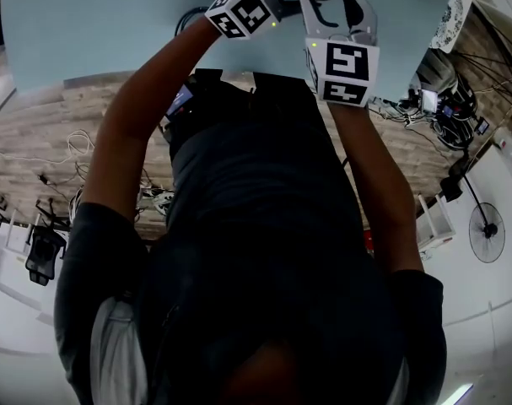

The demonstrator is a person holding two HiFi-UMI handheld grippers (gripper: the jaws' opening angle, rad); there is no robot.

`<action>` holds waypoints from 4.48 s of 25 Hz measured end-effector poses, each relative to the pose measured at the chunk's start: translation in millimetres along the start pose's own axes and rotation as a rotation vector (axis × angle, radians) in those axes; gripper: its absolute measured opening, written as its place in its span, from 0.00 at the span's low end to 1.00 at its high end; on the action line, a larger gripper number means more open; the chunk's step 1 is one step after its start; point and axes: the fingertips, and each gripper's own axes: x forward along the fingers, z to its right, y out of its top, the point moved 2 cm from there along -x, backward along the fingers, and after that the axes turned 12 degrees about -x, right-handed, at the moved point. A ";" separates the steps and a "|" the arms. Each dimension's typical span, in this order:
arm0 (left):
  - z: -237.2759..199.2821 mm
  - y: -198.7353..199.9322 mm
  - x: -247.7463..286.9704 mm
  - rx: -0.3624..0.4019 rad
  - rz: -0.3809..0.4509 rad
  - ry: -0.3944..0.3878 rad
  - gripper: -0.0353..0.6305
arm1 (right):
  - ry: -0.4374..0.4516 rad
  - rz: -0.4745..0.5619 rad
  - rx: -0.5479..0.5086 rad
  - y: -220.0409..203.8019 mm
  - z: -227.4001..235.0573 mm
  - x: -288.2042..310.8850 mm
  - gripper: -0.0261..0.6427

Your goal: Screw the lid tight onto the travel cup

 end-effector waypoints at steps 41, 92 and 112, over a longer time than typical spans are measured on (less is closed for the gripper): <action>0.0 -1.1 -1.8 -0.008 0.003 0.007 0.67 | 0.426 -0.142 -0.185 5.5 -1.0 5.0 0.38; 2.5 0.5 -2.4 -0.011 0.007 0.005 0.67 | 0.401 -0.040 -0.381 19.7 -8.4 4.9 0.41; 4.0 2.3 2.3 -0.018 0.008 0.008 0.67 | 0.171 -0.079 -0.203 15.0 -2.7 0.1 0.41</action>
